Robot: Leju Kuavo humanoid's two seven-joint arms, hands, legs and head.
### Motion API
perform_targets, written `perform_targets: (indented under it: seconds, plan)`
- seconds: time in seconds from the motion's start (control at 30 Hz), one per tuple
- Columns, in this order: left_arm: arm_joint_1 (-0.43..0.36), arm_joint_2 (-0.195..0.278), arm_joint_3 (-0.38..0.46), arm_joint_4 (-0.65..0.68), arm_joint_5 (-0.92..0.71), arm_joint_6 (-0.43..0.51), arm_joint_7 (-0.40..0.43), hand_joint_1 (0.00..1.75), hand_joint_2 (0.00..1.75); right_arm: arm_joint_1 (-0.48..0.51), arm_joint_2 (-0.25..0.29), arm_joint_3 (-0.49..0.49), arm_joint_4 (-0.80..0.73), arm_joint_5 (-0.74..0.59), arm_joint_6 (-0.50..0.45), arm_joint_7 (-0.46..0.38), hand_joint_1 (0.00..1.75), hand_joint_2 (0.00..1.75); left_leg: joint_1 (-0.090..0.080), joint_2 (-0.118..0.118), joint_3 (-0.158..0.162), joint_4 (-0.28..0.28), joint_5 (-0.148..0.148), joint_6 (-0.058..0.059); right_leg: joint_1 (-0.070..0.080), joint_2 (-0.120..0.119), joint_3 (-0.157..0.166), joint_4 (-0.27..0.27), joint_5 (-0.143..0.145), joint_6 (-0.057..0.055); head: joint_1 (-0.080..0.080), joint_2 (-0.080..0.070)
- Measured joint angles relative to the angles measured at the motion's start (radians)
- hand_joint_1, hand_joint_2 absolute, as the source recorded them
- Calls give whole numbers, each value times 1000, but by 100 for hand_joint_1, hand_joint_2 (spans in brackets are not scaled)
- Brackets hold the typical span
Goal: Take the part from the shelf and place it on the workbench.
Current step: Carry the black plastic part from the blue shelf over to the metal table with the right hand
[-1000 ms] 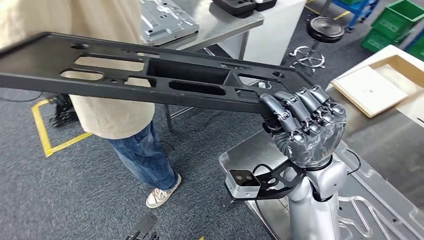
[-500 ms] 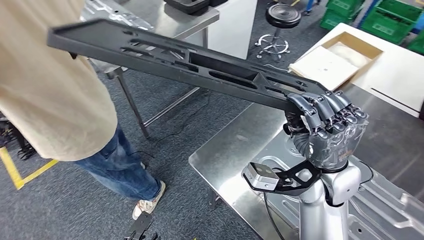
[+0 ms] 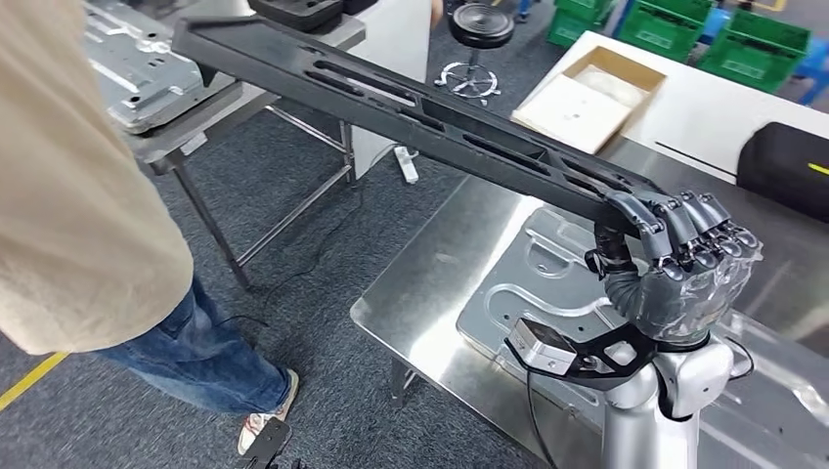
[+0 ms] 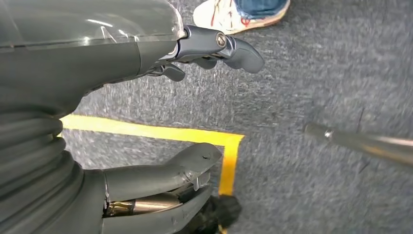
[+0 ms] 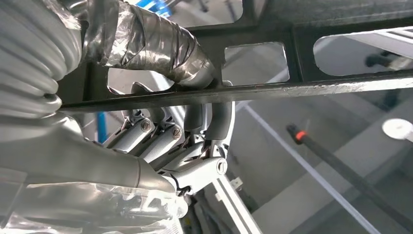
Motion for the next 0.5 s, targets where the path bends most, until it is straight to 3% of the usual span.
perform_targets:
  seconds: [0.03, 0.07, 0.13, 0.2, 0.23, 0.3, 0.33, 0.4, 0.43, 0.5]
  plan:
    - [1, 0, 0, 0, 0, 0, 0, 0, 175, 3, 0, -3, 0, 0, 0, 0, 175, 175, -1, 13, 0, 0, -1, 0, 0, -3, -3, 8, 6, 0, 0, 0]
    - [0, 1, 0, 0, 0, 0, -1, 0, 175, 5, 0, -8, 0, 1, 0, 0, 175, 175, -2, 25, 1, 0, -2, 0, 0, -7, 13, -19, 27, -1, 0, 0]
    - [-2, 0, -2, 0, 0, 0, -2, 0, 175, 6, 0, -17, -1, 0, 0, 0, 175, 175, -5, 47, 6, 0, -6, -4, 6, -39, 85, -147, 82, -11, 0, 0]
    - [-5, 0, -3, 0, 1, -1, -4, 0, 175, 6, 0, -26, -1, -1, 0, 0, 175, 175, -9, 64, 10, -1, -11, -11, 19, -71, 134, -242, 107, -26, 0, 0]
    - [-6, 0, -5, 0, 2, -1, -4, 0, 175, 6, 0, -31, -1, -3, 0, 0, 175, 175, -10, 72, 12, -2, -12, -16, 24, -75, 138, -255, 105, -31, 0, 0]
    - [-7, -1, -7, -1, 2, -2, -5, 0, 175, 7, -1, -42, -2, -6, 0, 0, 175, 175, -11, 87, 16, -5, -17, -26, 23, -53, 139, -262, 109, -41, 0, 0]
    - [-8, -2, -8, -2, 2, -2, -6, 0, 175, 7, -1, -47, -4, -6, 0, 0, 175, 175, -9, 78, 16, 1, -24, -31, 20, -43, 142, -269, 113, -47, 0, 0]
    - [-8, -2, -9, -3, 3, -3, -9, 0, 175, 7, -1, -55, -6, 1, 0, 0, 175, 175, -7, 32, -9, 63, -64, -37, 13, -24, 150, -282, 120, -59, -1, 0]
    - [-7, -2, -9, -4, 4, -3, -10, 0, 175, 6, 0, -59, -5, 5, 0, 0, 175, 175, -6, 5, -36, 125, -94, -38, 14, -16, 150, -281, 120, -63, -1, 0]
    - [-4, -2, -9, -4, 7, -5, -11, 0, 175, 7, 0, -71, -2, 12, 0, 0, 175, 175, -6, -14, -105, 256, -141, -40, 15, 2, 143, -265, 113, -68, -1, 0]
